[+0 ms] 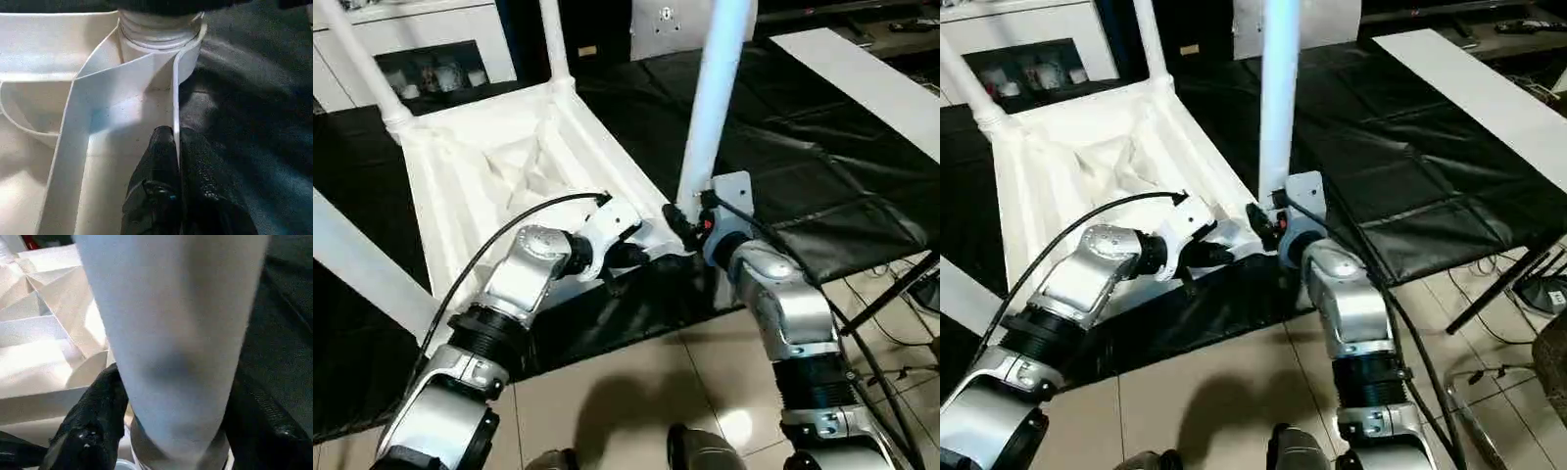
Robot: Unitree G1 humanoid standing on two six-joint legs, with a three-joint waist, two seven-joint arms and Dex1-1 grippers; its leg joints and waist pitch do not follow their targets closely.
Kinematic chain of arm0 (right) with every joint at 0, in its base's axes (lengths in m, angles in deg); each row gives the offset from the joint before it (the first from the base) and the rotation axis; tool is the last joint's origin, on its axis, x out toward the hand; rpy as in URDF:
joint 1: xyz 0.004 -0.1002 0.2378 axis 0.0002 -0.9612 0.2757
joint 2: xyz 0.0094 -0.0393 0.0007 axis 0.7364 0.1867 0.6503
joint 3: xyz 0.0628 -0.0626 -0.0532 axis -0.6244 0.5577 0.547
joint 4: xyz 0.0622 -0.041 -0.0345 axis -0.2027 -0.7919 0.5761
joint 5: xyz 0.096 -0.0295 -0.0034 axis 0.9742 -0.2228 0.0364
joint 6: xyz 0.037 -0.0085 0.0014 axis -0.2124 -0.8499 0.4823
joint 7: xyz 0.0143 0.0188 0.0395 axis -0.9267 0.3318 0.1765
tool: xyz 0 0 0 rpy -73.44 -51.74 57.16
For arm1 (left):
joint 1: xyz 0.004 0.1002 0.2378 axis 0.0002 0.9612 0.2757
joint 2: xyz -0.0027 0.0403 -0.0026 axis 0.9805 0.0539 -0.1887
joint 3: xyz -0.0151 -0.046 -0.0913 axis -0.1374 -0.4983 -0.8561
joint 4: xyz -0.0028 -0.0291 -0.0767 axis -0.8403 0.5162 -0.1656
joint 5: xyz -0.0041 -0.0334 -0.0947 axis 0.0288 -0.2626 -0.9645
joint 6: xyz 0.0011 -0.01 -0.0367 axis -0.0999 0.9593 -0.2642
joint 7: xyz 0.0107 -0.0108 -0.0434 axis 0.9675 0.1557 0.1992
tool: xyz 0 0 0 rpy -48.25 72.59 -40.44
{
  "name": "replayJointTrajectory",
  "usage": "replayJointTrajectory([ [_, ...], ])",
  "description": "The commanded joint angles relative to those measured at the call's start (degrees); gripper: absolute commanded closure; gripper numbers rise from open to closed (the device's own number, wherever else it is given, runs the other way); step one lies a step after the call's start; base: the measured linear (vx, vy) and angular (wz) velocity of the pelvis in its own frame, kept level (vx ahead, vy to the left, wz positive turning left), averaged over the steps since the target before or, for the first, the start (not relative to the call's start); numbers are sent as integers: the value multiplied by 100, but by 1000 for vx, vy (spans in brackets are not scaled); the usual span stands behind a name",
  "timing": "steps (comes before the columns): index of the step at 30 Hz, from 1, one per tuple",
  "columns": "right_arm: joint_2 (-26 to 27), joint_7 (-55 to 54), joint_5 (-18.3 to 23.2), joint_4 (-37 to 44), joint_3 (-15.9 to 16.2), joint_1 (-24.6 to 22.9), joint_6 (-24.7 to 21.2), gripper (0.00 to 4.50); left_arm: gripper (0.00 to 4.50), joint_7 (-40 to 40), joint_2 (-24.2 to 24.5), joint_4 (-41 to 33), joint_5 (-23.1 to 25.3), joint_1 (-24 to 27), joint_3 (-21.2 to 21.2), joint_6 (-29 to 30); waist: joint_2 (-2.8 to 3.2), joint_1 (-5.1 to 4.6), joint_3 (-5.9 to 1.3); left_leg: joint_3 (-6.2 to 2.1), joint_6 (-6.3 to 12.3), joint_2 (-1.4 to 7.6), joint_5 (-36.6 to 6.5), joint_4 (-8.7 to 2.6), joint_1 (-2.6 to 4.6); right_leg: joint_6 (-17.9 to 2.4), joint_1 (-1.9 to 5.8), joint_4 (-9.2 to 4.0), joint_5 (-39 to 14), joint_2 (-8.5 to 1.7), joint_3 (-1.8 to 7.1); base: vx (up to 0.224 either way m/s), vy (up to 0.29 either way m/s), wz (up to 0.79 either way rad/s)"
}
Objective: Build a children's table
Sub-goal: Rotate leg to tighten
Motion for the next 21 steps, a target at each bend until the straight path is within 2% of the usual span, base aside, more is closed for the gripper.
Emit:
replayJointTrajectory([
  [1, 93, 42, 36, -200, 321, -163, -284, 134, 450, 8, -10, -254, -77, -68, -17, -110, 48, 27, -458, -73, 542, 215, -1285, -420, 32, -1198, 379, -288, -1370, -321, 266, 0, 0, 0],
  [2, 79, 0, 7, -192, 337, -178, -291, 115, 450, 7, 34, -282, -74, -55, -16, -90, 74, 41, -465, -76, 595, 217, -1201, -410, 36, -1210, 388, -273, -1380, -324, 264, 0, 0, 0],
  [4, -1, -103, -124, -214, 351, -199, -283, 95, 450, -19, 160, -317, -82, -23, -16, -78, 72, 46, -478, -73, 610, 215, -1103, -398, 32, -1210, 401, -273, -1397, -320, 257, 0, 0, 0],
  [6, -31, -128, -166, -211, 360, -210, -275, 89, 450, -22, 194, -319, -78, -10, -24, -89, 93, 60, -491, -73, 569, 214, -1099, -388, 39, -1192, 413, -277, -1517, -315, 257, 0, 0, 0],
  [10, -69, -145, -237, -255, 352, -212, -225, 48, 450, -30, 252, -256, -74, 10, -44, -174, 83, 76, -485, -78, 499, 214, -1213, -390, 35, -1162, 408, -274, -1649, -304, 255, 0, 0, 0],
  [11, -104, -150, -277, -270, 360, -207, -192, 40, 450, -41, 270, -240, -73, 16, -44, -197, 104, 81, -486, -83, 467, 212, -1272, -391, 38, -1137, 412, -277, -1757, -303, 251, 0, 0, 0],
  [12, -136, -156, -288, -283, 348, -208, -170, 17, 450, -83, 308, -223, -82, 32, -31, -268, 157, 78, -492, -91, 427, 215, -1314, -392, 44, -1117, 411, -275, -1780, -299, 248, 0, 0, 0],
  [14, -147, -161, -276, -282, 350, -213, -170, 4, 450, -104, 331, -222, -101, 42, -14, -307, 118, 69, -497, -88, 423, 211, -1346, -389, 43, -1124, 415, -277, -1743, -296, 251, 0, 0, 0],
  [16, -196, -183, -300, -264, 398, -224, -174, 1, 450, -167, 383, -193, -128, 45, 9, -349, 158, 67, -510, -92, 451, 210, -1264, -378, 39, -1144, 421, -261, -1635, -296, 252, 0, 0, 0],
  [17, -270, -151, -352, -260, 476, -231, -159, 1, 450, -197, 416, -133, -132, 29, 7, -382, 145, 63, -517, -85, 475, 204, -1193, -369, 34, -1173, 426, -250, -1547, -291, 253, 0, 0, 0],
  [19, -335, -85, -382, -252, 546, -243, -139, 1, 450, -214, 439, -93, -130, 15, 6, -413, 156, 70, -529, -78, 542, 198, -1083, -354, 30, -1189, 435, -240, -1449, -291, 250, 0, 0, 0],
  [21, -370, 125, -253, -144, 549, -312, -116, 1, 450, -236, 473, -14, -129, -7, -1, -476, 161, 80, -536, -72, 601, 197, -1033, -345, 33, -1182, 439, -237, -1458, -292, 251, 0, 0, 0],
])
